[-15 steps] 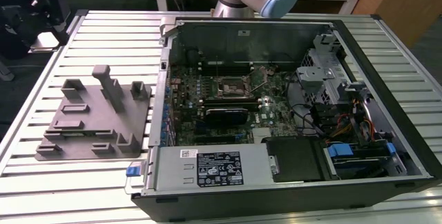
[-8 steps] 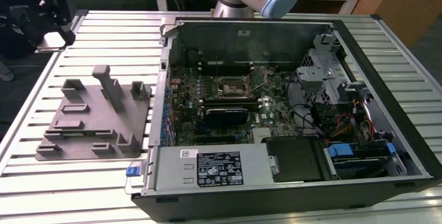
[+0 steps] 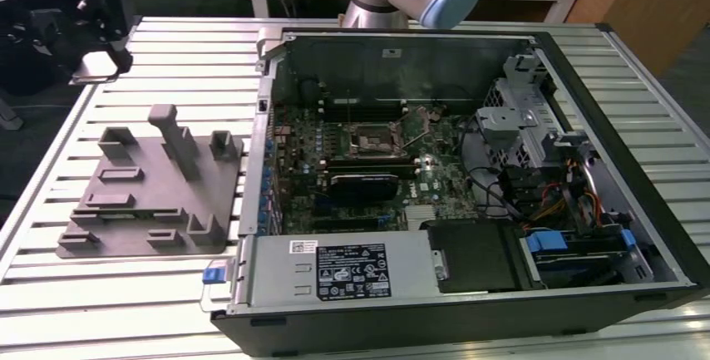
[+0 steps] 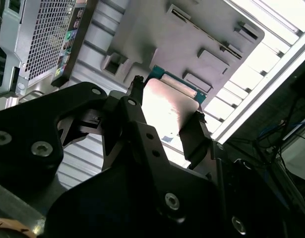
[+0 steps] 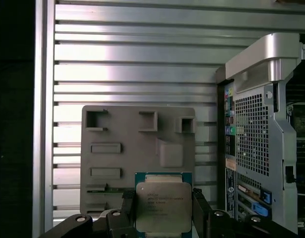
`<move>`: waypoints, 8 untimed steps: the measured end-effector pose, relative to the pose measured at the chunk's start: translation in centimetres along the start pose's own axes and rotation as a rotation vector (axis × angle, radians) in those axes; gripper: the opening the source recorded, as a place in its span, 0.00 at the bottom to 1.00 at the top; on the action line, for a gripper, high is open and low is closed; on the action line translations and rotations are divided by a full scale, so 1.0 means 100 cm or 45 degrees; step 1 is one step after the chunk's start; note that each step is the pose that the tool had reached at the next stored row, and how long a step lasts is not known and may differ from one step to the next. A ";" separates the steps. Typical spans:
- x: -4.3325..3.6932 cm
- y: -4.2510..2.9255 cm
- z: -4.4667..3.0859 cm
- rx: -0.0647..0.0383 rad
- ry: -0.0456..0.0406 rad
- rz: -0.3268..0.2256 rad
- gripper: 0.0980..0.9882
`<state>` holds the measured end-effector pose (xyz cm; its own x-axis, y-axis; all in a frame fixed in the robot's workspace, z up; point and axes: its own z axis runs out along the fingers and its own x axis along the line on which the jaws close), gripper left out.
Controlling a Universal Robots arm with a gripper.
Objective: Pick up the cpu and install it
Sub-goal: 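Pick up the cpu and move it towards the insertion slot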
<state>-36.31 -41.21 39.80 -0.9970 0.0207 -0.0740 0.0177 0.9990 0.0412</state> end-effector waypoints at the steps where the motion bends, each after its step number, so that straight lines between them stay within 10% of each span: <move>1: -0.0015 0.0000 0.0001 0.000 0.000 0.000 0.50; 8: -0.0110 0.0002 0.0009 0.000 0.000 0.000 0.50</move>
<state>-35.21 -41.21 39.79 -0.9970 0.0207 -0.0741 0.0177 0.9990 0.0413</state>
